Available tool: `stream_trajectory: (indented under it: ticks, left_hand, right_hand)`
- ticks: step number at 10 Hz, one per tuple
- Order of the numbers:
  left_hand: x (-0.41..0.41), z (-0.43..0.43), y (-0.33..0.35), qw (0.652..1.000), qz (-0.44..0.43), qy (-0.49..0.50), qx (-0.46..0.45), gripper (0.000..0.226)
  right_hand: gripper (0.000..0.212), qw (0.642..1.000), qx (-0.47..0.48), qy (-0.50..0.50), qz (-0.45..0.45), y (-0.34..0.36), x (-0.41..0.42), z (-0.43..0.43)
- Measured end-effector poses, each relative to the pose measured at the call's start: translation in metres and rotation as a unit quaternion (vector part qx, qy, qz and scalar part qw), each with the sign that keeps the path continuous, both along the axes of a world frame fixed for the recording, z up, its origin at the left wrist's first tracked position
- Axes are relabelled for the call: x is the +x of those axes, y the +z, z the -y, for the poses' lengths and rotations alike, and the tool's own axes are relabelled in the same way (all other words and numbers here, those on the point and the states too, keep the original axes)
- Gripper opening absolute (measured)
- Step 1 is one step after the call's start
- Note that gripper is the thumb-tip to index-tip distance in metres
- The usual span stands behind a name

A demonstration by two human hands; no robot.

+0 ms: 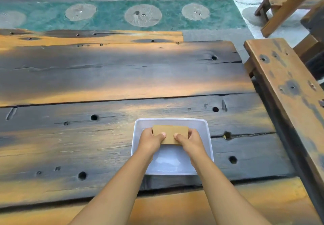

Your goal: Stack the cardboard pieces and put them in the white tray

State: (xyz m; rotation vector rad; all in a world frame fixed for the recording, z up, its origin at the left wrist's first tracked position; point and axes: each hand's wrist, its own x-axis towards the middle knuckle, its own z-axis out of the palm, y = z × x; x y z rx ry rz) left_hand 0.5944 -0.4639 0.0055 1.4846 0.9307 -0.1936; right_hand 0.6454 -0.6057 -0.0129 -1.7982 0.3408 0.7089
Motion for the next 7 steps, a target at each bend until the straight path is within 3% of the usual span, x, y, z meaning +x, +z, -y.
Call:
stream_trajectory:
  ticks: [1,3,4,5,6,7]
  left_hand:
    - [0.001,0.002,-0.008,1.000,-0.004,0.015,0.013,0.006]
    - [0.006,-0.001,-0.017,0.998,-0.038,0.030,0.026,0.021]
    - [0.012,-0.002,-0.007,0.997,-0.068,0.017,0.037,0.030]
    - [0.018,-0.003,-0.002,0.995,-0.088,-0.003,0.040,0.047]
    - [0.021,-0.002,0.005,0.995,-0.094,0.004,0.036,0.028]
    - [0.006,0.002,0.018,0.996,-0.075,0.021,0.040,0.025]
  right_hand:
    - [0.044,0.998,-0.042,0.000,0.035,-0.008,-0.002,0.000]
    - [0.022,0.998,-0.065,0.012,0.011,-0.014,0.008,-0.007]
    - [0.050,0.992,-0.126,0.027,0.016,-0.010,0.012,-0.011]
    - [0.059,0.986,-0.160,0.032,0.026,-0.006,0.008,-0.012]
    - [0.056,0.990,-0.137,0.021,0.003,0.007,0.008,-0.014]
    - [0.055,0.995,-0.095,0.004,0.005,0.021,-0.002,-0.005]
